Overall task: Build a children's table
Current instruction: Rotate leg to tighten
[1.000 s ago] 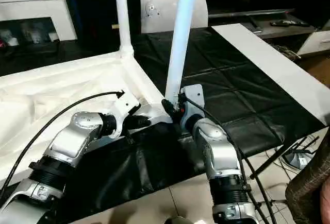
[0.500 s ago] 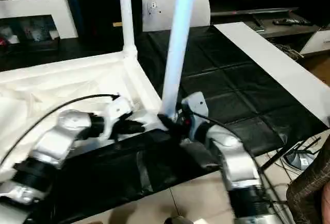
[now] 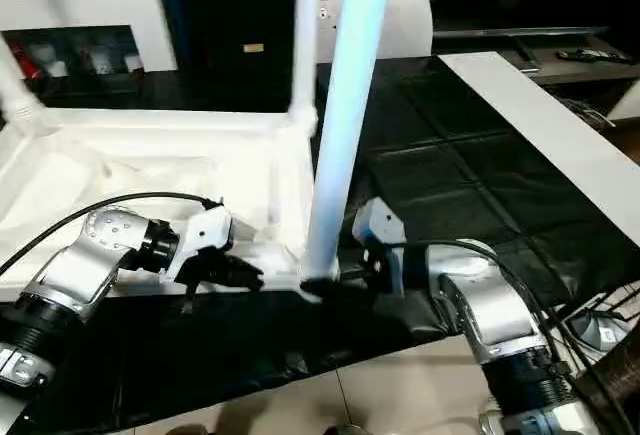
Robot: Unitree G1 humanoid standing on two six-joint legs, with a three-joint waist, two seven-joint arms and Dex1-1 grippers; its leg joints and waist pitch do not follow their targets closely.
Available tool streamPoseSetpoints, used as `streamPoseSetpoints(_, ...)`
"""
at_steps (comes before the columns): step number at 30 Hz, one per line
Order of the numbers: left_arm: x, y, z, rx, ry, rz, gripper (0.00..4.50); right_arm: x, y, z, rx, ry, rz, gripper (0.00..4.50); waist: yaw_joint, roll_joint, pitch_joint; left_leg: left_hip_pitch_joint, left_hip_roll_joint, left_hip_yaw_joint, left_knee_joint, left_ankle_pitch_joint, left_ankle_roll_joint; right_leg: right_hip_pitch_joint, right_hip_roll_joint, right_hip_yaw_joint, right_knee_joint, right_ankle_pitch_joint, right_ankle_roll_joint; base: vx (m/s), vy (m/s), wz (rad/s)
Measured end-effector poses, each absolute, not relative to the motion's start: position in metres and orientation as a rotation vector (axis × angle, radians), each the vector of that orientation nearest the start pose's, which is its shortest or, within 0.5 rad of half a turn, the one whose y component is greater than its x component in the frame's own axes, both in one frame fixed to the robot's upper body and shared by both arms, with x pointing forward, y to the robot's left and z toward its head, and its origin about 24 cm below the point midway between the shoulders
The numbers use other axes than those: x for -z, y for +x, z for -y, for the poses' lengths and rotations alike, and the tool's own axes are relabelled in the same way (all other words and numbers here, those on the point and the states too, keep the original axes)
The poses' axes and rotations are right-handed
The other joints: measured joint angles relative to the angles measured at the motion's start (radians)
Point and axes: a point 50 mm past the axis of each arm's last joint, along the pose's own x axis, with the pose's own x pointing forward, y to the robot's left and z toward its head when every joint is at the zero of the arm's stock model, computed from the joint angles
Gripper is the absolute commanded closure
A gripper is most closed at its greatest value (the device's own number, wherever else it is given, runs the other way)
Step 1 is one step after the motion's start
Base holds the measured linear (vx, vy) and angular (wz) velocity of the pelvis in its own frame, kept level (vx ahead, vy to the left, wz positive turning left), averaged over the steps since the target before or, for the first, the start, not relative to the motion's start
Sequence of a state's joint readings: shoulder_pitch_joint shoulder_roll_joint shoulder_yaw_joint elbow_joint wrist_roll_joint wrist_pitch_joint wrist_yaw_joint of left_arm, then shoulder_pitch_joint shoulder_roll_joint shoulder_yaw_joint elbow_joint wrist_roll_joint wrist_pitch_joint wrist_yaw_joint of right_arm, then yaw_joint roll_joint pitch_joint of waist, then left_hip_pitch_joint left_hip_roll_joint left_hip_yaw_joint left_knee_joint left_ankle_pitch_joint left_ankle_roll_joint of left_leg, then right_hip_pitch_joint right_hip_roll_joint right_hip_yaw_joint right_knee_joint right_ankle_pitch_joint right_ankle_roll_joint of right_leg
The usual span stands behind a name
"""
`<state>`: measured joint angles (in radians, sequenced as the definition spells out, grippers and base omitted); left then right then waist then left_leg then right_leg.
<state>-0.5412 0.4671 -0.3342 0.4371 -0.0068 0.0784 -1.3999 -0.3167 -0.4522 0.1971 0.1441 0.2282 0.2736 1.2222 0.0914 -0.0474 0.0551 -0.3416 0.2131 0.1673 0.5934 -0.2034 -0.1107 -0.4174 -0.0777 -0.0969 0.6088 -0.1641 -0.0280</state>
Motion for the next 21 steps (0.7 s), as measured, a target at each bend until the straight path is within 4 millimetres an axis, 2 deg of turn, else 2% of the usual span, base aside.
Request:
streamPoseSetpoints(5, -0.0644, 0.2966, -0.1455, 1.632, 0.516, -0.474, 4.50, -0.0661, 0.2672, 0.1489, -1.444, -0.123, -0.344, 1.00, 0.001, -0.001, 0.000, 0.000, 0.000, 0.000, 0.002, 0.000, 0.000, 0.000, 0.000, 0.000, 0.001, 0.000, 0.000, 0.000, 0.000, 0.00)
streamPoseSetpoints(11, -0.0671, 0.2963, -0.1458, 1.695, 0.545, -0.485, 4.50, -0.0664, 0.2646, 0.1470, -1.508, -0.103, -0.368, 1.60, 0.002, -0.002, 0.000, 0.000, 0.001, 0.000, 0.002, 0.000, 0.000, 0.000, 0.000, 0.000, 0.001, 0.000, 0.000, 0.000, 0.000, 0.00)
streamPoseSetpoints(15, -0.0668, 0.2963, -0.1467, 1.715, 0.549, -0.488, 4.50, -0.0662, 0.2643, 0.1463, -1.518, -0.102, -0.374, 2.05, 0.003, -0.002, 0.000, 0.000, 0.001, 0.000, 0.002, 0.000, 0.000, 0.000, 0.000, 0.000, 0.001, 0.000, 0.000, 0.000, 0.000, 0.00)
streamPoseSetpoints(21, -0.0664, 0.2967, -0.1473, 1.729, 0.546, -0.491, 4.50, -0.0663, 0.2642, 0.1458, -1.526, -0.088, -0.386, 2.40, 0.004, -0.002, -0.001, 0.000, 0.001, 0.000, 0.002, 0.000, 0.000, 0.001, 0.000, 0.000, 0.001, 0.000, 0.000, 0.000, 0.000, 0.00)
